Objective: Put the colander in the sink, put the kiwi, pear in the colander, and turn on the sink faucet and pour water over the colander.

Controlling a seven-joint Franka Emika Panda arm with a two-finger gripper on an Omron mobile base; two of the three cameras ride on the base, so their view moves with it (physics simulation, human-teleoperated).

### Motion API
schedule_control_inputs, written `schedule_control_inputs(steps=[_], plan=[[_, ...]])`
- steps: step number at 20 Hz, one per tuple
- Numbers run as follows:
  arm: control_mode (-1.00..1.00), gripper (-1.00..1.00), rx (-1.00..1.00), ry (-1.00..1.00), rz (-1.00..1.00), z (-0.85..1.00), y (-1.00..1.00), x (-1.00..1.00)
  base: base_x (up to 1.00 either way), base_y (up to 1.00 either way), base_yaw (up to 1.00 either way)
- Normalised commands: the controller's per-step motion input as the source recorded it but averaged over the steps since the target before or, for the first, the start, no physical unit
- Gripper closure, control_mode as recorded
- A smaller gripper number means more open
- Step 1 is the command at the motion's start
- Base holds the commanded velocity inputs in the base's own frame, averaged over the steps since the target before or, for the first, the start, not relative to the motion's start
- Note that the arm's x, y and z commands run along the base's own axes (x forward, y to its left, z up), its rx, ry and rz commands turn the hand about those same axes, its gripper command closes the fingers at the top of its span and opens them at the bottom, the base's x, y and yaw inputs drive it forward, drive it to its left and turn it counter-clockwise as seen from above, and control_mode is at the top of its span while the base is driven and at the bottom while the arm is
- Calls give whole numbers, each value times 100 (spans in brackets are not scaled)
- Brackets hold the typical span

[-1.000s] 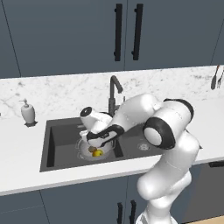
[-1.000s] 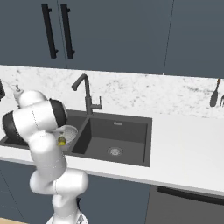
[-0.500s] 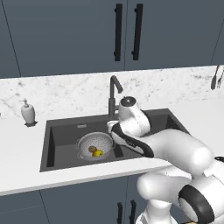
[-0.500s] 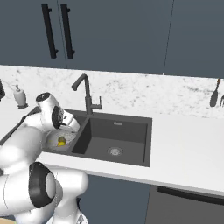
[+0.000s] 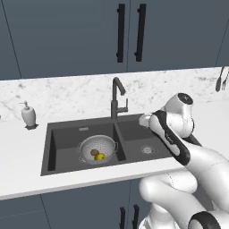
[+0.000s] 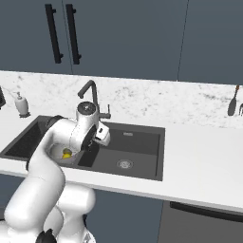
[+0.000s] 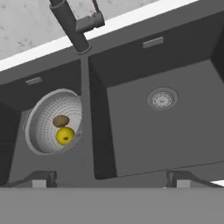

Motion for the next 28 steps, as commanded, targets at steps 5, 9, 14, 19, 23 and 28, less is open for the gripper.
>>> schedule_control_inputs(steps=[5,9,14,19,23,28], plan=[[-100,-100,37,0,10,28,-26,45,0,0,0],[-100,-100,38,0,9,23,-4,49,0,0,0],[-100,-100,37,0,11,30,1,51,0,0,0],[-100,-100,31,1,9,28,14,40,0,0,0],[-100,-100,28,0,7,21,17,45,0,0,0],[-100,-100,13,0,2,2,24,33,0,0,0]])
